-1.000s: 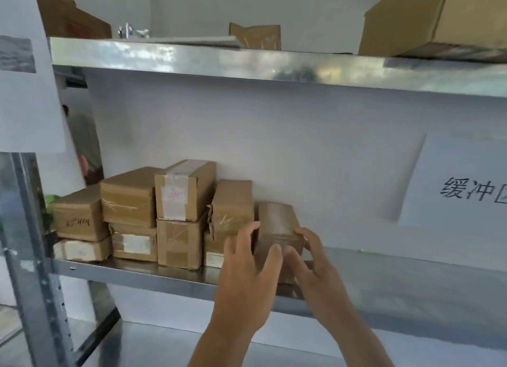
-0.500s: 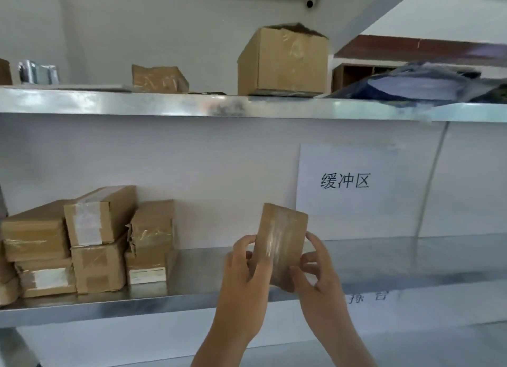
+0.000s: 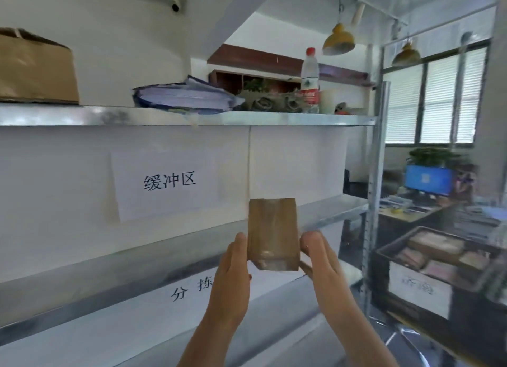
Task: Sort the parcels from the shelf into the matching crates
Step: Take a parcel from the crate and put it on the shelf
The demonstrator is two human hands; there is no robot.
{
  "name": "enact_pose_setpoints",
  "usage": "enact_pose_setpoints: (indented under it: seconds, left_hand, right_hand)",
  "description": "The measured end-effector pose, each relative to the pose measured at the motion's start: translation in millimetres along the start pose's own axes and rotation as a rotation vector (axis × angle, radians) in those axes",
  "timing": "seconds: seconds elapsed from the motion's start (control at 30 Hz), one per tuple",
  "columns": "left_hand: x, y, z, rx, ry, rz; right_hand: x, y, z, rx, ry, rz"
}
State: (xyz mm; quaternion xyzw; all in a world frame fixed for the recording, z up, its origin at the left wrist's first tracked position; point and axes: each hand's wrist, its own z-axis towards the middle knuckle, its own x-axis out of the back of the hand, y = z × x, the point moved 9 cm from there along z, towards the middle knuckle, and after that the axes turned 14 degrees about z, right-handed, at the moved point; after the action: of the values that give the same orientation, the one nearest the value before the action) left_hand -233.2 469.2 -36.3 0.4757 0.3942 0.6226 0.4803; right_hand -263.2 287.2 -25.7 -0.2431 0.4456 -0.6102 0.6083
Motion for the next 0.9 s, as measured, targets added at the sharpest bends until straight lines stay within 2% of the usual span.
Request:
enact_pose_setpoints:
  seconds: [0.17, 0.33, 0.47, 0.63, 0.9]
  left_hand:
    - [-99.7, 33.9, 2.2, -0.122, -0.182, 0.062]
    - [-184.9, 37.8, 26.0, -0.186, -0.326, 0.083]
    - [-254.9, 31.7, 51.9, -0.22, -0.495, 0.059]
    - [-326.2, 27.3, 86.7, -0.278, -0.697, 0.02]
    - [-422.9, 24.8, 121.8, -0.213, -0.907, -0.137]
  right_hand:
    - [102.7, -14.7, 10.3, 0.047, 0.137, -0.066]
    - [165.1, -16.3, 19.2, 0.045, 0.172, -0.005]
    - [205.2, -12.1, 38.6, 0.063, 0.199, -0.107]
    - [256.0, -1.0, 66.0, 0.108, 0.382, -0.207]
    - [316.1, 1.0, 76.5, 0.154, 0.672, -0.211]
